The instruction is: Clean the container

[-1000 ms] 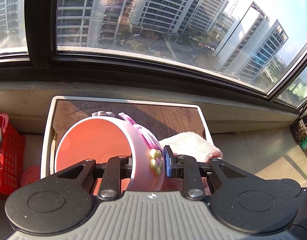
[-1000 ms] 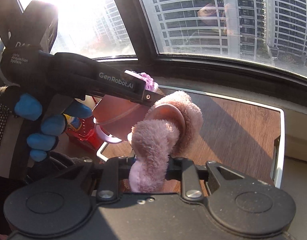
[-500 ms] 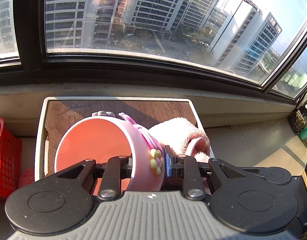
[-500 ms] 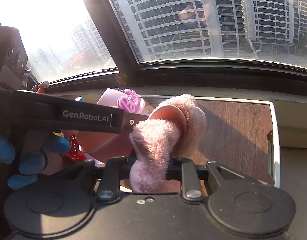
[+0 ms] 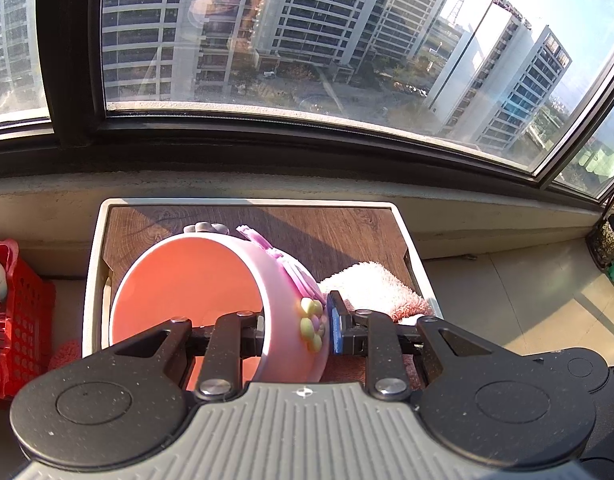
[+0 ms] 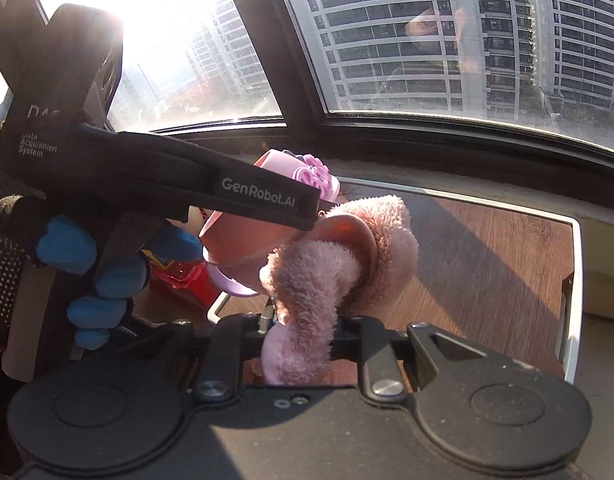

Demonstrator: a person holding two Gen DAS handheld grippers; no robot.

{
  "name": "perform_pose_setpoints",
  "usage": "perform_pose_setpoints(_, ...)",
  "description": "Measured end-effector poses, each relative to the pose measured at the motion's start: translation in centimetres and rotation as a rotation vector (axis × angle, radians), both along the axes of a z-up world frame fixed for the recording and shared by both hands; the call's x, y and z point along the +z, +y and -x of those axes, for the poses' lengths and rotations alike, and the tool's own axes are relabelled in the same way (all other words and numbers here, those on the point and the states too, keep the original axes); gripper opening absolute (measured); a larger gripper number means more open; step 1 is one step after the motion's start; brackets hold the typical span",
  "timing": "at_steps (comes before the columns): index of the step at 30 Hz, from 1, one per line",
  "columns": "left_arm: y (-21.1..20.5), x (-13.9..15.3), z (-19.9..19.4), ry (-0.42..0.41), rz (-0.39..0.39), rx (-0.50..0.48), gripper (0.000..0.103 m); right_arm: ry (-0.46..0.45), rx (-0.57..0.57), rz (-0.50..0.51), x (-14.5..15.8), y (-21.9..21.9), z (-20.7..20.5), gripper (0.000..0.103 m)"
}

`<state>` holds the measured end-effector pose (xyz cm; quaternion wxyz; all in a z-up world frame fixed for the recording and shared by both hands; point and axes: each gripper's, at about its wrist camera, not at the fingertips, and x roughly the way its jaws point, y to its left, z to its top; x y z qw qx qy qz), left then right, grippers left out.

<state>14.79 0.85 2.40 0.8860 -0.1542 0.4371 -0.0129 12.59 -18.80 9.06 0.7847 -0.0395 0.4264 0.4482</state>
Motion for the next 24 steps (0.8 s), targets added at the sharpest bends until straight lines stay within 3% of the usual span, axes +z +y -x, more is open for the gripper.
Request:
perform_pose_setpoints(8,-1.0,0.4,0.4,-0.016,0.0,-0.034,0.024,-0.024,-0.168,0.045,-0.3,-1.1,-1.8,0.018)
perform_pose_setpoints(24,-0.7,0.4,0.4,-0.01,-0.011,-0.007,0.024,-0.03,-0.003,-0.006,0.2,0.4,0.6,0.019)
